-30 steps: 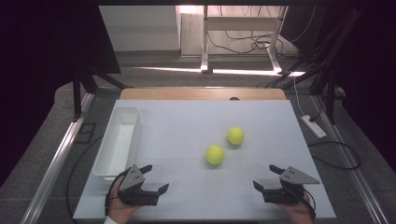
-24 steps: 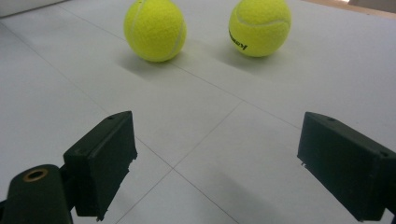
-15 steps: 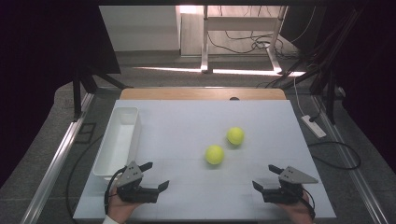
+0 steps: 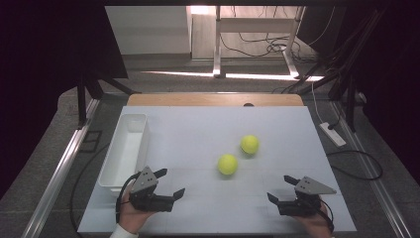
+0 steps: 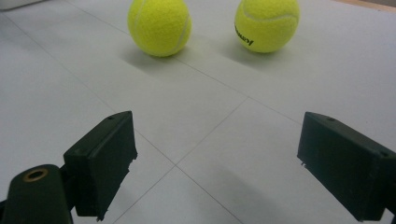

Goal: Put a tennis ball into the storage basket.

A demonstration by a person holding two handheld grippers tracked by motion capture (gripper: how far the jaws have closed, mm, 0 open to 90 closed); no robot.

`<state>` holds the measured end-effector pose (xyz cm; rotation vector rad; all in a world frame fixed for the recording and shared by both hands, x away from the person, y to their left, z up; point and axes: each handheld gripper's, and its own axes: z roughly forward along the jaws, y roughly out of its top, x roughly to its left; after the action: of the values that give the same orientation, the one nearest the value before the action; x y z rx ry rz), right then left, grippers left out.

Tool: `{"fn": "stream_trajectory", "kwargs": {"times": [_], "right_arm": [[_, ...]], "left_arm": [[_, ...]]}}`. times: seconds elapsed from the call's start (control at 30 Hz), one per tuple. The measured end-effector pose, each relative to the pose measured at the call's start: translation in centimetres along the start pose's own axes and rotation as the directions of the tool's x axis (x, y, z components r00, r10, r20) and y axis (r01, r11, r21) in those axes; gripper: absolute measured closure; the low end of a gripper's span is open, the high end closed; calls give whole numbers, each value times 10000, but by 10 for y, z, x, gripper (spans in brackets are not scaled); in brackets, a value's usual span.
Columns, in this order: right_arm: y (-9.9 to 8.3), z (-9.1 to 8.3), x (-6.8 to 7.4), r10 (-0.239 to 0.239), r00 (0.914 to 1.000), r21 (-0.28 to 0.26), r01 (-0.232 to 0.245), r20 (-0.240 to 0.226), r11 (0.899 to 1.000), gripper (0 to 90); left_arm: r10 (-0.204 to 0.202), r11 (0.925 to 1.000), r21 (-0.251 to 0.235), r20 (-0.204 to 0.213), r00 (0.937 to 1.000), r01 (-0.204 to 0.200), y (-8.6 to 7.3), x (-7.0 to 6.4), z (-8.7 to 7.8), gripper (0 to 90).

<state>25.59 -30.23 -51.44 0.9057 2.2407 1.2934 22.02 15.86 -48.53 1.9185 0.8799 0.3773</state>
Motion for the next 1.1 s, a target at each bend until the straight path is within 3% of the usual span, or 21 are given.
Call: {"fn": "stream_trajectory", "kwargs": {"times": [0.23, 0.53, 1.1], "right_arm": [[0, 0, 0, 9, 10000, 7, -9, -12, 10000, 112], [0, 0, -1, 8, 10000, 33, -8, -15, 10000, 112], [-1, 0, -1, -74, 10000, 60, 74, 51, 10000, 113]], "left_arm": [[192, 9998, 8, 36, 9998, -192, 7, -4, 4, 105], [557, 9984, -49, 146, 9983, -557, 31, -10, 9, 106], [550, 9985, 7, 467, 9974, -551, 49, -13, 19, 107]]}}
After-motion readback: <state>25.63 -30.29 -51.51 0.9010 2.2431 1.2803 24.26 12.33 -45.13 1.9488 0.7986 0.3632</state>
